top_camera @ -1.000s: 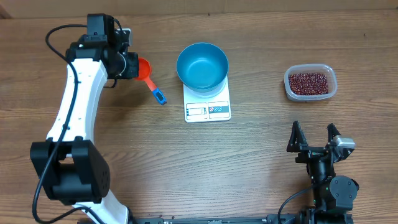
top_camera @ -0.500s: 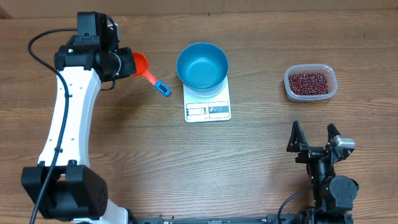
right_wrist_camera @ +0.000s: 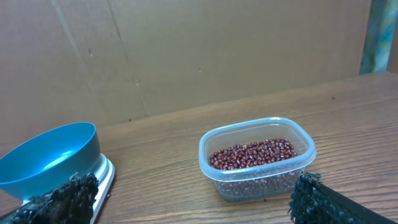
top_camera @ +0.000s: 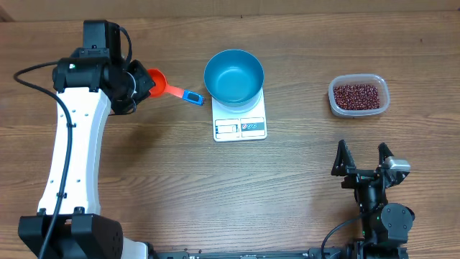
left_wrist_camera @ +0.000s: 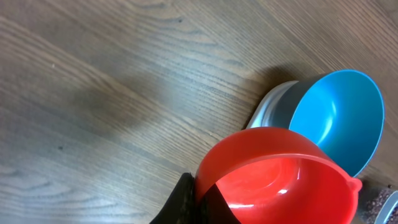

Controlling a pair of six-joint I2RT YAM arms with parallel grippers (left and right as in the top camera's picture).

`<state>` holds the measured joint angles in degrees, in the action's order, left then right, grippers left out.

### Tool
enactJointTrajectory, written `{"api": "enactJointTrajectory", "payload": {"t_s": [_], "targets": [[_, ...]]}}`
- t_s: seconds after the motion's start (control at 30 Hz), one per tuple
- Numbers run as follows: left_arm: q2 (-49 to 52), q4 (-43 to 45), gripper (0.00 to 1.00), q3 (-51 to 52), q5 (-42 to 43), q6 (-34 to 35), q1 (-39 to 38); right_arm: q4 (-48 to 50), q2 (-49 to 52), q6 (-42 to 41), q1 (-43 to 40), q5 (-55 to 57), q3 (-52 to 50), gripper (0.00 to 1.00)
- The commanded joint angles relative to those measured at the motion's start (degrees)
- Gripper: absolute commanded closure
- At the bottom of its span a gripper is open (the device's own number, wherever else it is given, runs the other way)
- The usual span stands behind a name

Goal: Scoop item into bowl and weigh 150g on scale
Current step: 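Lift the red scoop with the left gripper toward the scale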

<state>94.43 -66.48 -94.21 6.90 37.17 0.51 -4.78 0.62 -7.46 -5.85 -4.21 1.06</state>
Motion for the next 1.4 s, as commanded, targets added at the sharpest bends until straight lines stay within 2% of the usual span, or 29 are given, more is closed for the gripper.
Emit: {"api": "enactJointTrajectory", "payload": {"t_s": [0.0,0.33,0.7,1.37], "targets": [[-1.4,-0.8,0.96,-0.5,0.0,2.8,0.0,0.2,-0.5,-0.2,0.4,0.5,-0.6,0.0],[-1.4,-4.9,0.96,-0.5,-4.6,8.3,-1.9,0.2,-0.5,-0.2,0.4,0.5,-0.6,0.0],[-1.4,-5.0,0.96,-0.5,-5.0,8.3,-4.3,0.2,-0.5,-0.2,0.4,0.5,-0.6,0.0],[-1.4,-5.3,0.96,-0.5,-5.4,8.3,-4.4,0.3,-0.5,-0.2,0.4,0.2,-0.6,0.0]]}}
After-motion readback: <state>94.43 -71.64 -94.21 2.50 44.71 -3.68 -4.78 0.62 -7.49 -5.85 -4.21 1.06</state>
